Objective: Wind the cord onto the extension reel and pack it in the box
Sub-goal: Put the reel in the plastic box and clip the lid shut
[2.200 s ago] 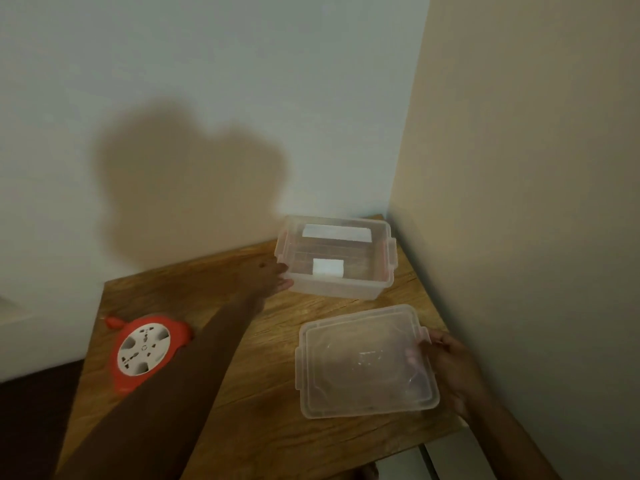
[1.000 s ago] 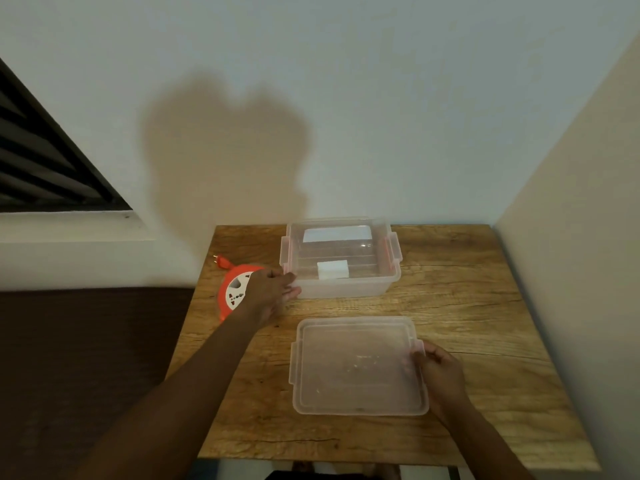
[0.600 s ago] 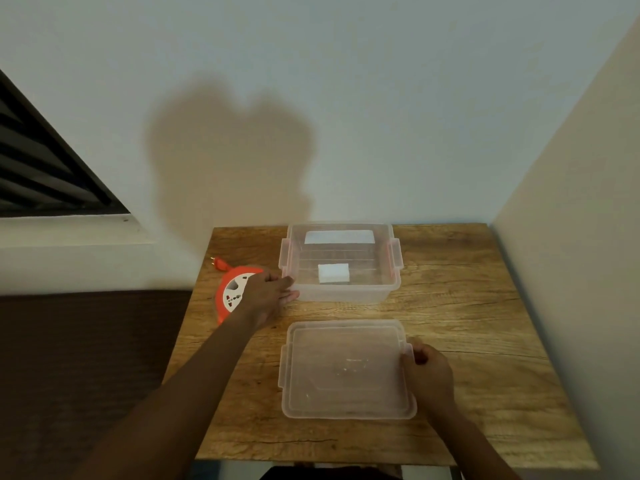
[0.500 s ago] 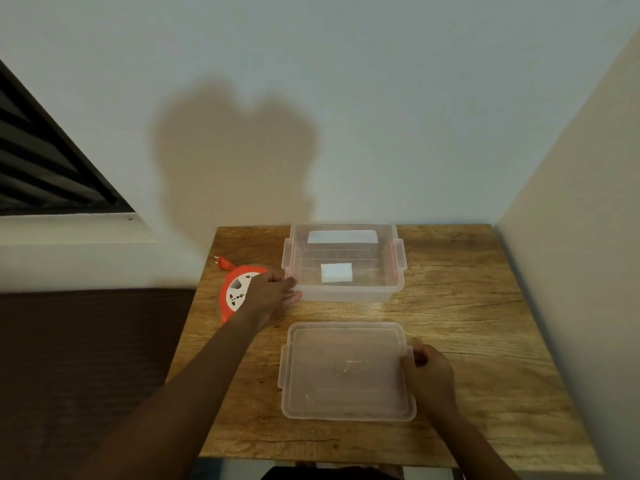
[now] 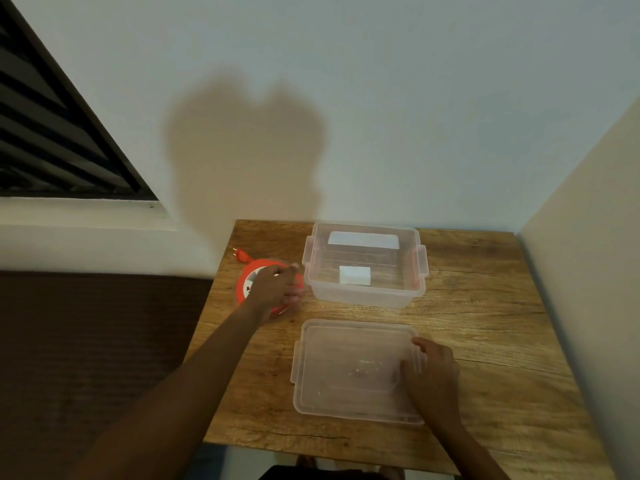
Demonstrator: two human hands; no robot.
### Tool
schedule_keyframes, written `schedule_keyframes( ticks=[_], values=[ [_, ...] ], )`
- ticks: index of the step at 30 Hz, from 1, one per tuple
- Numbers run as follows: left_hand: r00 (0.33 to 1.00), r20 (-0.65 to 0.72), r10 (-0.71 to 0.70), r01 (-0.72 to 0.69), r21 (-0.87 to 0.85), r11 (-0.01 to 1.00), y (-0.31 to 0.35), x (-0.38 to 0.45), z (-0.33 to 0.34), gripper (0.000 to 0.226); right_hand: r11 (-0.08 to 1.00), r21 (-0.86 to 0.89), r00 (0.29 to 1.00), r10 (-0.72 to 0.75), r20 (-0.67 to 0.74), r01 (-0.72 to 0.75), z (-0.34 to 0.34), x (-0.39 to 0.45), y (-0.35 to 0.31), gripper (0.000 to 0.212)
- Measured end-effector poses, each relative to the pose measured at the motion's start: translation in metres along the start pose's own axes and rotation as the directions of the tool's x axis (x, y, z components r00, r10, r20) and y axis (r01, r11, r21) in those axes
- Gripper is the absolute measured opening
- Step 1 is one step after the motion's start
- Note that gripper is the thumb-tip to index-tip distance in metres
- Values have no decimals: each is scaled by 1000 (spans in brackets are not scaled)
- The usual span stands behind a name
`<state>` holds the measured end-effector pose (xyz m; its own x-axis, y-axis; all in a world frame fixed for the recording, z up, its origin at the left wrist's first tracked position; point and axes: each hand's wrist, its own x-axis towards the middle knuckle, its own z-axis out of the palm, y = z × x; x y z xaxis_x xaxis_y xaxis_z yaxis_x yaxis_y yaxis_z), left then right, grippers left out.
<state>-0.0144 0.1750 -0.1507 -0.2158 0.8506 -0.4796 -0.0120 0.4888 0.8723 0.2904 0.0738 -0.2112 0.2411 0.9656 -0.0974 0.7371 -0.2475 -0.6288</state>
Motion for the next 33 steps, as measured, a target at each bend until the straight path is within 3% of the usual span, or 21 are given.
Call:
schedule_keyframes(
  ticks=[3, 5, 8, 10, 13, 15, 17, 19, 22, 26, 28, 33],
  values=[
    [991, -119, 63, -60, 24, 998, 6, 5, -23, 15, 990, 58, 989, -130, 76, 125, 8, -7, -28, 31],
    [981, -166, 105, -89, 98, 991, 10, 12, -41, 21, 971, 188, 969, -178, 169, 146, 18, -13, -52, 33],
    [959, -203, 199, -138, 278, 951, 19, 23, -60, 24, 939, 239, 900, -314, 301, 248, 36, -14, -92, 34],
    [941, -177, 290, -179, 469, 865, 24, 32, -71, 18, 935, 261, 867, -326, 378, 239, 53, -11, -121, 38],
    [932, -67, 356, -235, 638, 733, 27, 45, -75, 15, 944, 323, 836, -226, 500, 62, 75, -2, -159, 46],
    [942, 27, 334, -251, 719, 648, 25, 55, -76, 16, 885, 463, 815, -244, 526, -34, 88, 5, -179, 43],
    [949, 153, 276, -278, 820, 500, 19, 65, -78, 28, 826, 549, 823, -220, 524, -129, 100, 11, -193, 44],
    [949, 231, 213, -297, 880, 370, 13, 73, -81, 44, 763, 570, 827, -86, 555, -304, 113, 16, -200, 52],
    [952, 271, 139, -296, 932, 210, 0, 86, -88, 62, 695, 526, 804, 129, 580, -491, 132, 22, -207, 60],
    [954, 261, 149, -270, 962, 47, -5, 97, -96, 70, 635, 498, 764, 242, 598, -591, 142, 28, -216, 53],
    [971, 212, 108, -221, 972, 79, -5, 97, -105, 72, 614, 483, 740, 267, 617, -624, 143, 30, -219, 47],
    [994, 111, 12, -103, 876, 470, -29, 79, -150, 62, 658, 446, 715, 206, 669, -607, 143, 23, -229, 46]
  ],
)
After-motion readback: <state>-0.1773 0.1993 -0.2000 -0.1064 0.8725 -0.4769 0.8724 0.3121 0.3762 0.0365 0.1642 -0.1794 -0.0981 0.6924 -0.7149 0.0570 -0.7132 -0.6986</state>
